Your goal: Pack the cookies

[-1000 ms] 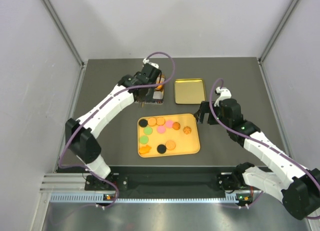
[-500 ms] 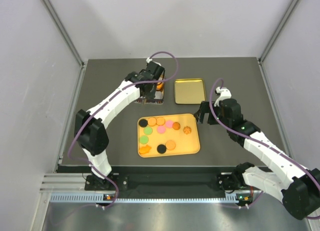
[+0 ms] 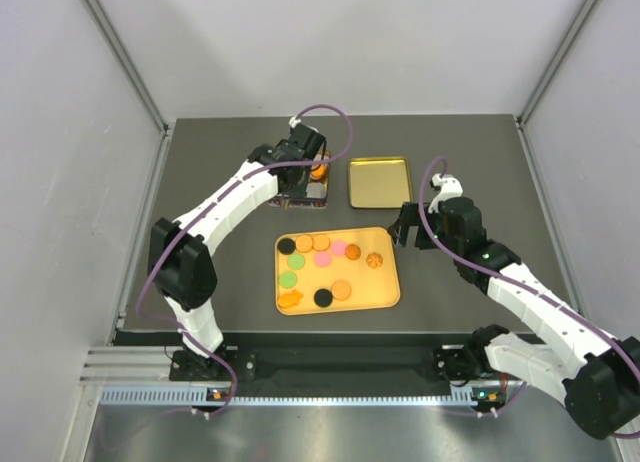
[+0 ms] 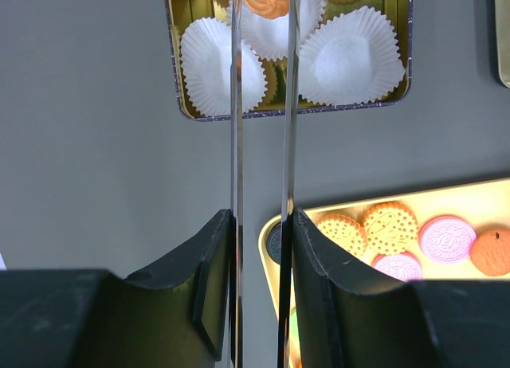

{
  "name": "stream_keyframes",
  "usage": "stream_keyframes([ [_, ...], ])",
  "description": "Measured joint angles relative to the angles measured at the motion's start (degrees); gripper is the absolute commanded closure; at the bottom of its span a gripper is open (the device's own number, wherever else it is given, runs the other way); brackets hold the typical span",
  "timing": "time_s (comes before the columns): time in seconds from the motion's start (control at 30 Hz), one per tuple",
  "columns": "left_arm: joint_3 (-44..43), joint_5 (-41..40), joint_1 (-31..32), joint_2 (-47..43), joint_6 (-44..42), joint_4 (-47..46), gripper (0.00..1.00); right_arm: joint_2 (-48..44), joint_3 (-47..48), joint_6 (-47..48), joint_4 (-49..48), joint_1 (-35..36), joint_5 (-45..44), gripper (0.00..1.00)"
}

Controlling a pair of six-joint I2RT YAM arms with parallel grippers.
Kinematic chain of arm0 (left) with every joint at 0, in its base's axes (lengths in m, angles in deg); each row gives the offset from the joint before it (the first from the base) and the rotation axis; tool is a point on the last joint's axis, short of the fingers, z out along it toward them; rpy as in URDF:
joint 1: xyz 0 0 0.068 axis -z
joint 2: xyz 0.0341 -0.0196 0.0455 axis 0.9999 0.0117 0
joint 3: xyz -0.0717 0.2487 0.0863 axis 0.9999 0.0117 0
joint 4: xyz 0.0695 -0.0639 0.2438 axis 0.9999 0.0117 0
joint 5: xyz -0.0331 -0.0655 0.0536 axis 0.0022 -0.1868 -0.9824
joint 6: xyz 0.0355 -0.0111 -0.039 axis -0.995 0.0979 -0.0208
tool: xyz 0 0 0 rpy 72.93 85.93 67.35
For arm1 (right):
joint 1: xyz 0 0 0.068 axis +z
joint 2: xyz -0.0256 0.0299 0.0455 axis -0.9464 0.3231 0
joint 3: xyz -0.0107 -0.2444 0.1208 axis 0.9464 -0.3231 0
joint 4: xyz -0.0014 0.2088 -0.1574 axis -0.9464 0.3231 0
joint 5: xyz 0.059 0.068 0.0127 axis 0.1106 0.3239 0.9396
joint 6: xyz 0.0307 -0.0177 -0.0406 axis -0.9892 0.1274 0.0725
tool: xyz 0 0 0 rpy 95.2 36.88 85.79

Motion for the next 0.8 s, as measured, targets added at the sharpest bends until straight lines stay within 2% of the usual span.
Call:
stream_keyframes([
  [0.8, 0.2, 0.3, -0.2, -1.2, -0.9, 0.0, 0.52, 0.0, 0.0, 0.0, 0.0, 0.0, 0.0, 0.00],
])
